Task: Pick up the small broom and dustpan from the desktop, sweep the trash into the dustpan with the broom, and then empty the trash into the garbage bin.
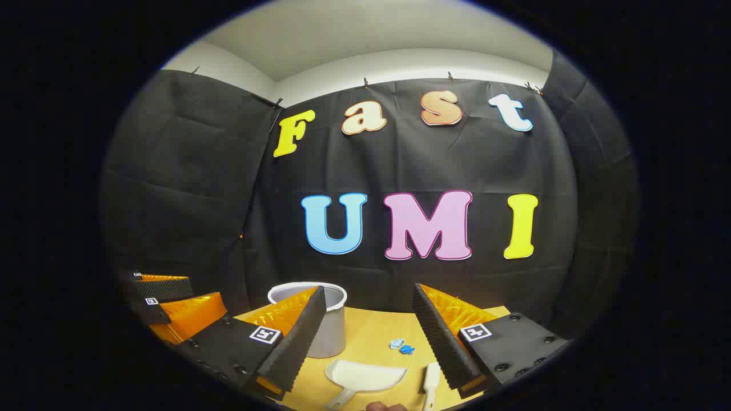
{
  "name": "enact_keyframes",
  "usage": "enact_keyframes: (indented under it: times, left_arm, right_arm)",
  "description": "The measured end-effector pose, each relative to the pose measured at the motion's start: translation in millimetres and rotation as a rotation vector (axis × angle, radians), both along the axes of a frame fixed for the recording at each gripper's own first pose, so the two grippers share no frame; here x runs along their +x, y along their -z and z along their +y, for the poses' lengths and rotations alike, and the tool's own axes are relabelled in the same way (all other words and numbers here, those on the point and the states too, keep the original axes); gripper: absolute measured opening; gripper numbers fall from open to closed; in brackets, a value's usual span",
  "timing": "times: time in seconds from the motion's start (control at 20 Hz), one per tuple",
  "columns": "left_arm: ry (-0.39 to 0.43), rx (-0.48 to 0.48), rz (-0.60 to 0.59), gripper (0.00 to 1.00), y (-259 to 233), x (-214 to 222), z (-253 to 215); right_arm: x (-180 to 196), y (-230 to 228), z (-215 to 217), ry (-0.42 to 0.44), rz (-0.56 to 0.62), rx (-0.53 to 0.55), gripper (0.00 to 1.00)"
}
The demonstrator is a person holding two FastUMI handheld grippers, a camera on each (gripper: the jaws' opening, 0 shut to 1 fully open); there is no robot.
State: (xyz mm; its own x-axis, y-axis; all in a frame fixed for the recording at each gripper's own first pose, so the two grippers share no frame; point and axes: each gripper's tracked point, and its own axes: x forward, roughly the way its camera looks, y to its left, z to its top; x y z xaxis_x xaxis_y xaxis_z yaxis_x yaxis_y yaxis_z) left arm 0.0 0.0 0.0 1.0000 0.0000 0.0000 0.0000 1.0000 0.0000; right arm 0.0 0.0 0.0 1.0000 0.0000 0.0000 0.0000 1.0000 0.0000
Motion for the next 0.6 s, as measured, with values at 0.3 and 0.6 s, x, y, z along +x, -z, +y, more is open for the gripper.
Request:
enact_keyframes:
  times: [0.3,0.6]
  left_arm:
    - [-0.004,-0.016,0.01,0.78,2.9,5.5,-2.8]
    - [-0.006,-0.019,0.004,0.78,3.3,9.0,-6.2]
  right_arm:
    - [3.2,5.9,-6.7,0.002,0.009,0.006,0.92]
    - [6.2,5.1,-6.3,-0.013,0.011,0.005,0.98]
